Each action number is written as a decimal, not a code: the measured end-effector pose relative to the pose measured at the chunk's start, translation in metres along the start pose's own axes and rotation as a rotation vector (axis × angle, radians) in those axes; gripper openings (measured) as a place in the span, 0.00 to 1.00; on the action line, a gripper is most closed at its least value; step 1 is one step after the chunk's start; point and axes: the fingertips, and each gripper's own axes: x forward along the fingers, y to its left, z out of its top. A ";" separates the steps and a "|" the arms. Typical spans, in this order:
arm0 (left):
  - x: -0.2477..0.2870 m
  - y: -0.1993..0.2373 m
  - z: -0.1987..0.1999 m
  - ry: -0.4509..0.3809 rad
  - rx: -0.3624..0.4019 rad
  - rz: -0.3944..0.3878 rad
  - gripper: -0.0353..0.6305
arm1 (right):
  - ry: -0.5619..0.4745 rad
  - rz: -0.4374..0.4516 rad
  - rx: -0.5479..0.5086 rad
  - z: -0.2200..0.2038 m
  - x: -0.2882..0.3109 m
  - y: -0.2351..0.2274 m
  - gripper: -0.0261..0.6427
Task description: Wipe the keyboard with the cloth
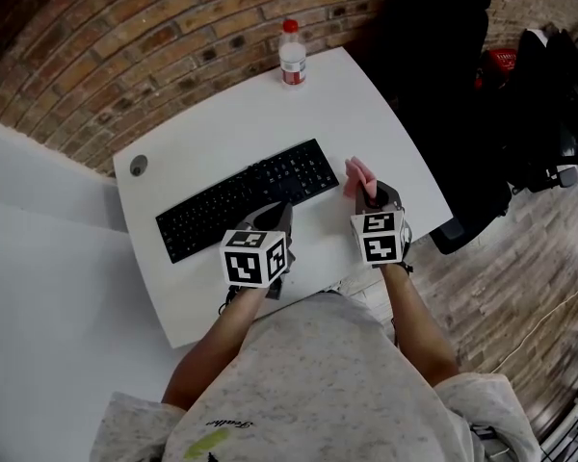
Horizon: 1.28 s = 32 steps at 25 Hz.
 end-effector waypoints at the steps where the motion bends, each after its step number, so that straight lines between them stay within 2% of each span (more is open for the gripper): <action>1: 0.000 0.000 0.000 0.002 -0.004 0.000 0.04 | 0.005 -0.002 -0.005 0.000 0.001 0.000 0.08; 4: 0.000 -0.001 -0.001 0.007 -0.011 0.003 0.04 | 0.014 0.006 -0.015 0.002 0.005 0.002 0.08; 8: 0.001 0.001 -0.003 0.011 -0.016 0.014 0.04 | 0.008 0.040 0.046 0.004 0.008 0.006 0.08; 15: -0.001 0.011 -0.001 0.005 -0.043 0.041 0.04 | 0.009 0.091 0.039 0.006 0.018 0.017 0.08; 32: -0.007 0.042 0.015 -0.073 -0.151 0.157 0.04 | -0.026 0.215 0.017 0.042 0.051 0.027 0.08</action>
